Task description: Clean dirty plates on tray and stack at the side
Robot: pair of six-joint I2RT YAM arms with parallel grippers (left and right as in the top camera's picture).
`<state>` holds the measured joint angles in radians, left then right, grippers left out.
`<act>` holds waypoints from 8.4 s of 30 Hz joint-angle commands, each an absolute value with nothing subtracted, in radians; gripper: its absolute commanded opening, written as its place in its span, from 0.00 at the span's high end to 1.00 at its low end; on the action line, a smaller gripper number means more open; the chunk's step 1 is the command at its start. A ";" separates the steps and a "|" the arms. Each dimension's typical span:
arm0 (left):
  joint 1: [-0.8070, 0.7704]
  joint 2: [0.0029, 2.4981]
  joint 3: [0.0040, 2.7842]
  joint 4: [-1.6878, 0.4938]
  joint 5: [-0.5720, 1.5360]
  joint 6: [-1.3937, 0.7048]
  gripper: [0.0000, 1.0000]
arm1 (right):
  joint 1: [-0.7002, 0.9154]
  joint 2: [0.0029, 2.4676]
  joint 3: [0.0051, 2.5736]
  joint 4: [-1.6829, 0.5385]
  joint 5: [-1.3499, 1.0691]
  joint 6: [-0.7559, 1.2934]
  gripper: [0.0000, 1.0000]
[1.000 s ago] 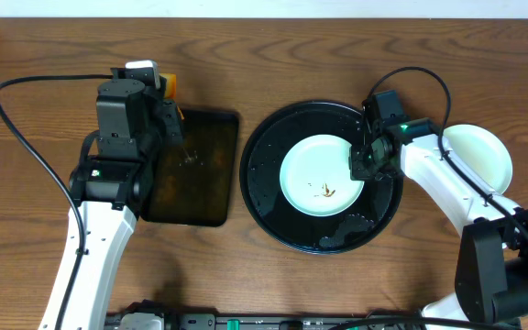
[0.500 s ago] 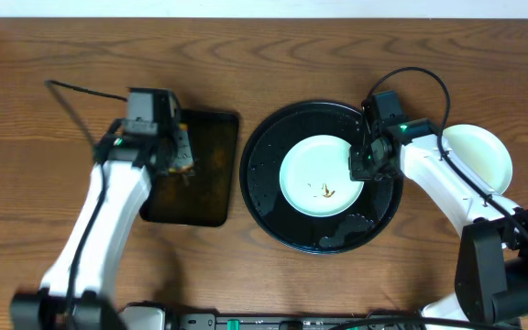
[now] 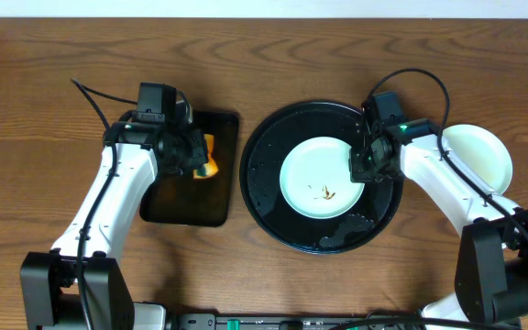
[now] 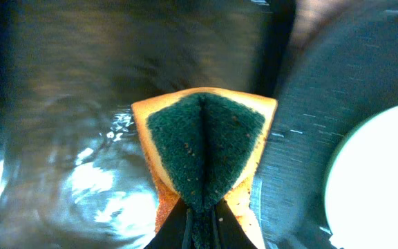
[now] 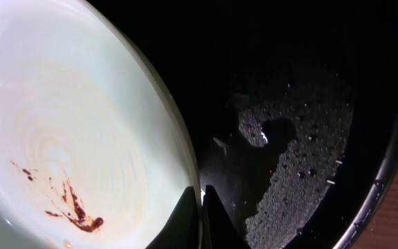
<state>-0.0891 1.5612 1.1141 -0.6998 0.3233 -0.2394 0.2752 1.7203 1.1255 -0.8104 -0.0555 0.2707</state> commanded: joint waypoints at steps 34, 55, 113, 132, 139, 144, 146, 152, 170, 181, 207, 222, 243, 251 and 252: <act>-0.710 1.887 1.134 -0.284 0.536 -0.538 0.93 | 0.290 1.715 0.914 -0.640 -0.178 0.344 0.99; -0.598 1.794 1.135 -0.474 0.118 -0.446 0.93 | 0.289 1.715 0.914 -0.651 -0.188 0.344 0.99; -0.060 1.712 1.084 -0.683 0.255 -0.213 0.93 | 0.367 1.314 0.976 -0.512 0.503 0.002 0.99; 0.083 1.755 0.966 -0.541 0.360 -0.242 0.93 | 0.622 1.305 0.976 -0.445 0.973 -0.099 0.99; 0.144 1.782 0.956 -0.530 0.500 -0.292 0.93 | 0.622 1.305 0.976 -0.450 0.976 -0.099 0.99; 0.140 1.772 0.957 -0.476 0.852 -0.145 0.93 | 0.622 1.305 0.976 -0.449 0.976 -0.098 0.99; 0.138 1.769 0.957 -0.474 0.755 -0.148 0.93 | 0.622 1.305 0.976 -0.450 0.976 -0.098 0.99; 0.138 1.769 0.957 -0.551 0.262 -0.277 0.93 | 0.622 1.305 0.976 -0.456 0.976 -0.098 0.99; 0.074 1.738 1.008 -0.581 0.311 -0.187 0.92 | 0.606 1.305 0.976 -0.480 0.952 0.008 0.99; -0.123 1.671 1.012 -0.582 -0.019 -0.187 0.63 | 0.452 1.302 0.976 -0.544 0.816 0.241 0.99; -0.142 1.483 1.017 -0.638 0.097 -0.222 0.26 | -0.297 1.307 0.973 -0.616 0.439 0.363 0.99; -0.141 1.483 1.017 -0.684 0.097 -0.222 0.19 | -0.378 1.349 0.974 -0.572 -0.067 0.290 0.44; -0.141 1.305 0.965 -0.956 0.036 -0.268 0.18 | -0.232 1.179 0.940 -1.000 -0.132 0.131 0.01; -0.141 0.856 0.744 -0.820 0.039 -0.272 0.18 | -0.106 0.772 0.786 -0.867 -0.106 0.119 0.01; -0.141 0.791 0.717 -0.805 0.037 -0.285 0.17 | -0.099 0.727 0.769 -0.859 -0.105 0.118 0.01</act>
<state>-0.1413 0.9195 0.7750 -0.8246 0.0494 -0.2646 -0.1272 0.8234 0.8143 -0.8707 -0.1257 0.1326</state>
